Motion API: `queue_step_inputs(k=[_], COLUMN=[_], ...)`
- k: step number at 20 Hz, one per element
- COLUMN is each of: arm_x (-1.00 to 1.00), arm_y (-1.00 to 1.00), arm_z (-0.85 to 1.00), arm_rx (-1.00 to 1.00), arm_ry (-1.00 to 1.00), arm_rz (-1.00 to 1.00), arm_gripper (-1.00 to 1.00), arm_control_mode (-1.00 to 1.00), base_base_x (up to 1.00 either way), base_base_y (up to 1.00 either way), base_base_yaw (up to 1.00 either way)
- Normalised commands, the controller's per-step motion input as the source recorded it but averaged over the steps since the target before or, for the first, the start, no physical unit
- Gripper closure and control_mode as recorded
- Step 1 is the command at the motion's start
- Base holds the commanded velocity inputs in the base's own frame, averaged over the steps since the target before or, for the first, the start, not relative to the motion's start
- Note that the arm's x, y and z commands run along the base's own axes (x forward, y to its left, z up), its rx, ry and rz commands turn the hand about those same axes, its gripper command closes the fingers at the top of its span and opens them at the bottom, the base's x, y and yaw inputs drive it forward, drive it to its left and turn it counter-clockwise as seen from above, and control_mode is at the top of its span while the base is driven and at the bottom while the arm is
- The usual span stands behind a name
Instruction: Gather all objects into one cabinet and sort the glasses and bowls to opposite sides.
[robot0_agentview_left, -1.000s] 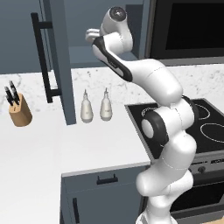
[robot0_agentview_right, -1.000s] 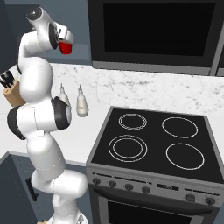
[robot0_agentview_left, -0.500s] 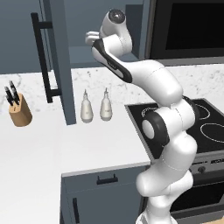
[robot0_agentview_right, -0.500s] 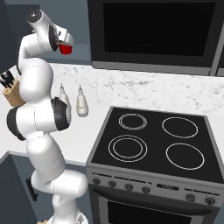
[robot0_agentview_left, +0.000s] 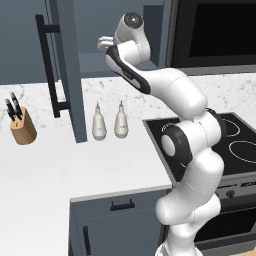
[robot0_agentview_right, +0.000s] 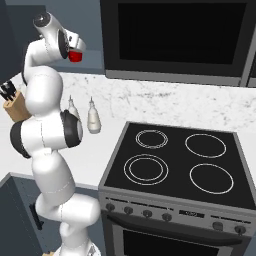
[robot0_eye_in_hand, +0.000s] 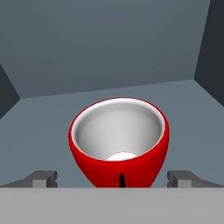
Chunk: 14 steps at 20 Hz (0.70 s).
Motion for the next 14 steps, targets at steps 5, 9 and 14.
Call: queue_step_inputs(k=[5, 9, 14], arm_x=[0.0, 0.0, 0.1], arm_y=[0.0, 0.0, -0.05], arm_z=[0.0, 0.0, -0.07], arm_rx=[0.0, 0.0, 0.0], arm_ry=[0.0, 0.0, 0.0], arm_rz=[0.0, 0.0, 0.0], arm_gripper=[-1.0, -1.0, -1.0], arm_control_mode=[-1.0, -1.0, -1.0], base_base_x=[0.0, 0.0, 0.0], base_base_y=[0.0, 0.0, 0.0], base_base_yaw=[0.0, 0.0, 0.0])
